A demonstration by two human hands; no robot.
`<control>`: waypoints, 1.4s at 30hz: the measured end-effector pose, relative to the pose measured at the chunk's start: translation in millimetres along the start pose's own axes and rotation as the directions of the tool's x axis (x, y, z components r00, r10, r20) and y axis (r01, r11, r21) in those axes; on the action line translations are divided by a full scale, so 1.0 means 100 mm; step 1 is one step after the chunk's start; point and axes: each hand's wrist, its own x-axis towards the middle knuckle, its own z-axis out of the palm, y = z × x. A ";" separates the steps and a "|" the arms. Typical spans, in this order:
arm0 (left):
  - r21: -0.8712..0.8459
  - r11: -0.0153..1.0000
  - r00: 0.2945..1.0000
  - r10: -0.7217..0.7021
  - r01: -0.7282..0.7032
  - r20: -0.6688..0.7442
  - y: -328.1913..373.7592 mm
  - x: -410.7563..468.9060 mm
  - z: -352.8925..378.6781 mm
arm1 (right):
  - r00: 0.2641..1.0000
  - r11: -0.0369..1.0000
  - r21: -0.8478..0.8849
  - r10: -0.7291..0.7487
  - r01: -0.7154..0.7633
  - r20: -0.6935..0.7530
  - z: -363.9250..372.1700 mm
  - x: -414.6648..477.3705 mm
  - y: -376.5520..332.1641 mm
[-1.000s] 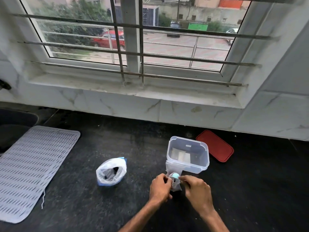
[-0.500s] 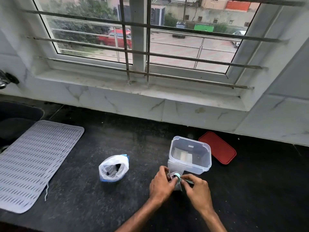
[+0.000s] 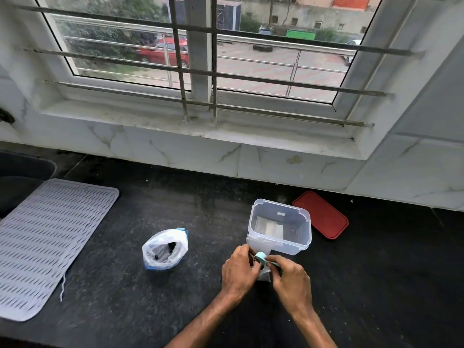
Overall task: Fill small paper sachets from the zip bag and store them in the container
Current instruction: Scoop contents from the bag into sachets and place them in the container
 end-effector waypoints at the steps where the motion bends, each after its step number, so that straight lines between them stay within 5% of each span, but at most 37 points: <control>1: -0.002 1.000 1.000 -0.002 0.002 0.002 -0.01 0.00 0.00 | 1.000 1.000 -0.001 0.003 -0.003 -0.002 0.00 0.00 0.00; 9: -0.060 0.998 1.000 -0.017 0.017 0.003 -0.04 0.01 -0.04 | 1.000 0.998 0.054 0.014 -0.013 -0.022 -0.09 0.03 0.02; 21: -0.170 0.980 0.993 -0.107 0.099 -0.042 -0.19 0.05 -0.32 | 0.995 0.924 0.377 0.087 -0.067 -0.038 -0.11 0.14 -0.17; 25: -0.264 0.963 0.952 -0.125 0.049 -0.280 -0.45 0.00 -0.70 | 0.996 0.886 0.461 0.012 -0.050 0.084 -0.03 0.15 -0.43; 29: -0.281 0.951 0.759 -0.279 0.132 -0.589 -1.17 0.01 -1.22 | 0.959 0.881 0.455 -0.226 0.128 0.168 0.27 0.10 -1.00; 34: -0.193 0.821 0.783 -0.570 0.537 -0.248 -1.96 0.10 -1.29 | 0.826 0.891 0.163 -0.453 0.423 0.334 0.96 0.14 -1.74; 38: -0.138 0.825 0.810 -0.564 0.547 -0.158 -2.02 0.18 -1.15 | 0.778 0.895 -0.002 -0.385 0.445 0.497 1.21 0.30 -2.04; 42: -0.362 0.786 0.806 -0.576 0.502 -0.134 -2.02 0.28 -1.18 | 0.808 0.903 -0.100 -0.318 0.417 0.497 1.33 0.49 -2.09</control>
